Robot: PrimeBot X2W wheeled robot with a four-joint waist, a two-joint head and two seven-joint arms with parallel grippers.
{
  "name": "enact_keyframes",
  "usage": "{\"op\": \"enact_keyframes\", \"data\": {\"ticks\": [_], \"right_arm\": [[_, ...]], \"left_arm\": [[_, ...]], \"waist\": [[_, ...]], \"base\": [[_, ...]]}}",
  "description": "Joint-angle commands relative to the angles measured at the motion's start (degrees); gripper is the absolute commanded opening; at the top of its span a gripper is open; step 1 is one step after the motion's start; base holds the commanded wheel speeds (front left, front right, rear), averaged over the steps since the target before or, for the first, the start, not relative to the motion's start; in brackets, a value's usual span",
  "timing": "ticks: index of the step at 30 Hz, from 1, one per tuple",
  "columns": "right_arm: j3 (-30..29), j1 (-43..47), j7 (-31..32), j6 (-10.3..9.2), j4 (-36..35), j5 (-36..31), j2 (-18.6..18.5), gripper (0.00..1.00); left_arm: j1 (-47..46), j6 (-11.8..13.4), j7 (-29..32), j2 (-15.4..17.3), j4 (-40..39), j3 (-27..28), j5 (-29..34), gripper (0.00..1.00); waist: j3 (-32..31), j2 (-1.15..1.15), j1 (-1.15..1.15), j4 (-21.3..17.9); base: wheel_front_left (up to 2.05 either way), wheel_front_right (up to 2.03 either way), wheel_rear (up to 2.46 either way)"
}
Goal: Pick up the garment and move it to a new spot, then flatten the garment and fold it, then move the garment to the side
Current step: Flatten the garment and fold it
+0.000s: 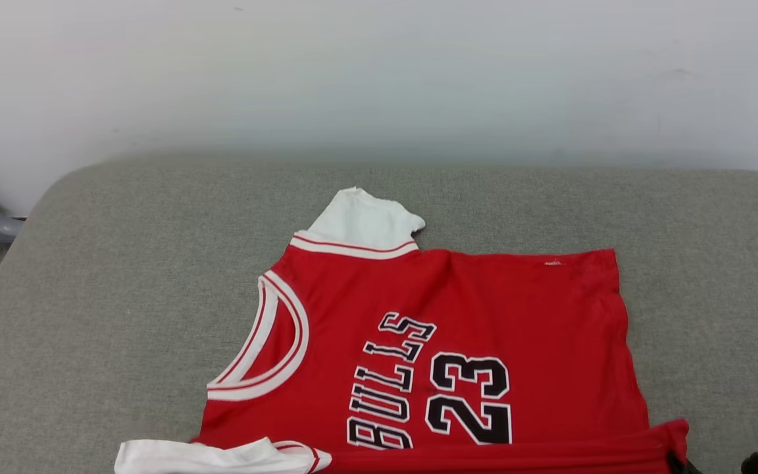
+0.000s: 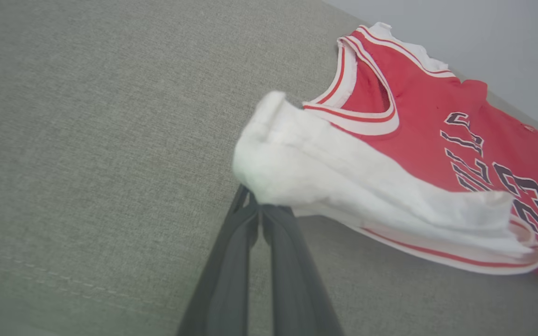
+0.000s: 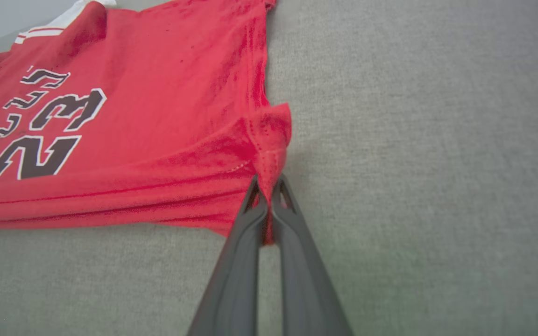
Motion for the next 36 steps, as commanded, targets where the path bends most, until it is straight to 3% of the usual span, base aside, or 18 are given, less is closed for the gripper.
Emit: {"op": "enact_keyframes", "data": {"ticks": [1, 2, 5, 14, 23, 27, 35, 36], "right_arm": [[-3.02, 2.20, 1.13, -1.14, -2.12, -0.79, -0.50, 0.00], [-4.58, 5.08, 4.15, -1.13, -7.41, -2.40, 1.89, 0.00], [-4.58, 5.72, 7.04, -1.05, -10.07, -3.32, 3.53, 0.00], [-2.31, 1.05, 11.13, -0.75, -10.63, -5.14, 3.62, 0.00], [0.94, -4.98, 9.12, -0.69, -4.96, -4.46, 2.58, 0.00], [3.60, -8.57, 6.65, -0.69, 1.53, -3.94, 1.59, 0.00], [6.73, -11.29, 3.11, -0.69, 8.60, -3.64, 0.67, 0.00], [6.89, -11.38, 2.67, -0.69, 9.27, -3.49, 0.63, 0.17]], "left_arm": [[1.39, 1.91, -0.13, 1.80, -0.61, 2.40, -0.47, 0.00], [2.59, 2.68, 1.04, 2.17, -3.46, 1.99, -0.36, 0.00], [0.70, 2.44, 2.52, 2.22, -4.99, 0.57, 0.23, 0.00], [-9.12, -1.58, 4.91, 1.32, -1.17, -3.66, 1.32, 0.00], [-17.14, -5.41, 4.62, -0.83, 6.64, -7.16, 2.40, 0.00], [-21.56, -8.02, 5.06, -1.99, 12.40, -8.95, 2.56, 0.00], [-24.09, -10.56, 7.11, -2.85, 18.23, -10.96, 1.87, 0.00], [-24.21, -10.63, 7.52, -3.02, 18.89, -11.02, 1.49, 0.25]], "waist": [[-0.42, -0.01, 0.02, 0.00], [-0.50, -0.01, 0.02, -0.18], [-0.42, -0.01, 0.02, -0.24], [0.58, -0.01, 0.02, -0.69], [5.10, -0.01, 0.02, -1.59], [7.73, -0.01, 0.02, -1.65], [8.09, -0.01, 0.02, -1.72], [7.88, -0.01, 0.02, -1.69]], "base": [[0.00, 0.00, 0.00], [0.00, 0.00, 0.00], [0.00, 0.00, 0.00], [0.00, 0.00, 0.00], [0.00, 0.00, 0.00], [0.00, 0.00, 0.00], [0.00, 0.00, 0.00], [0.00, 0.00, 0.00]]}}
